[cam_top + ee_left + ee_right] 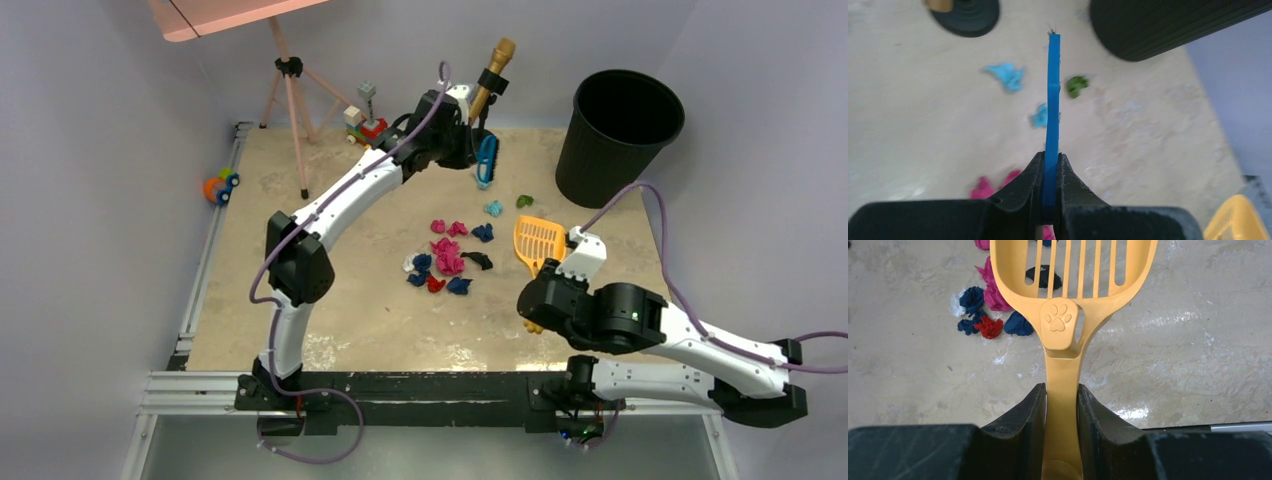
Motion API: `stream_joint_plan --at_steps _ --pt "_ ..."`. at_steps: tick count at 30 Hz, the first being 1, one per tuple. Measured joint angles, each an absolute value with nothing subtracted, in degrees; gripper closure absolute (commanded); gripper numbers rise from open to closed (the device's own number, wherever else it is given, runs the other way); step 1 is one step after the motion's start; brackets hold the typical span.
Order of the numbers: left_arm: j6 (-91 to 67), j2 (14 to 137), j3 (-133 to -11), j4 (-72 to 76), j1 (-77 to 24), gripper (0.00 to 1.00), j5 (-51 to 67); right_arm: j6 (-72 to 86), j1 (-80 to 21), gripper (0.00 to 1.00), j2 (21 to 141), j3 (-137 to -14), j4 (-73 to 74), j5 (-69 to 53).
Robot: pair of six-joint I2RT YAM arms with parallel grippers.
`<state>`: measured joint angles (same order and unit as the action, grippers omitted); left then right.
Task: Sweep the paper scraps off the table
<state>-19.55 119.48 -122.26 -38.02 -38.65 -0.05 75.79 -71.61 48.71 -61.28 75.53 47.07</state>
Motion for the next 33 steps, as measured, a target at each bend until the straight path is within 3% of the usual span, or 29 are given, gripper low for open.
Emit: stream_joint_plan --at_steps 7,13,18,22,27,33 --pt "-48.8 129.82 -122.78 -18.79 -36.29 1.0 13.13 78.54 -71.59 1.0 43.64 -61.28 77.01 48.69" --pt "-67.16 142.52 -125.58 -13.21 -35.38 1.0 10.81 78.7 -71.59 1.0 44.29 -61.28 77.03 48.99" --pt "-74.89 146.06 -125.34 -14.59 -35.38 1.0 4.64 78.7 -71.59 1.0 45.91 -61.28 76.86 48.99" --pt "-78.72 140.49 -117.8 -14.85 -35.44 1.0 -0.36 78.89 -71.59 1.0 46.11 -61.28 76.86 48.97" --pt "-81.8 124.75 -100.95 -22.7 -35.38 1.0 -7.97 78.87 -71.59 1.0 45.12 -61.28 76.31 48.97" --pt "-79.24 113.06 -90.15 -24.82 -35.31 1.0 -9.56 78.63 -71.59 1.0 44.1 -61.28 75.59 48.95"
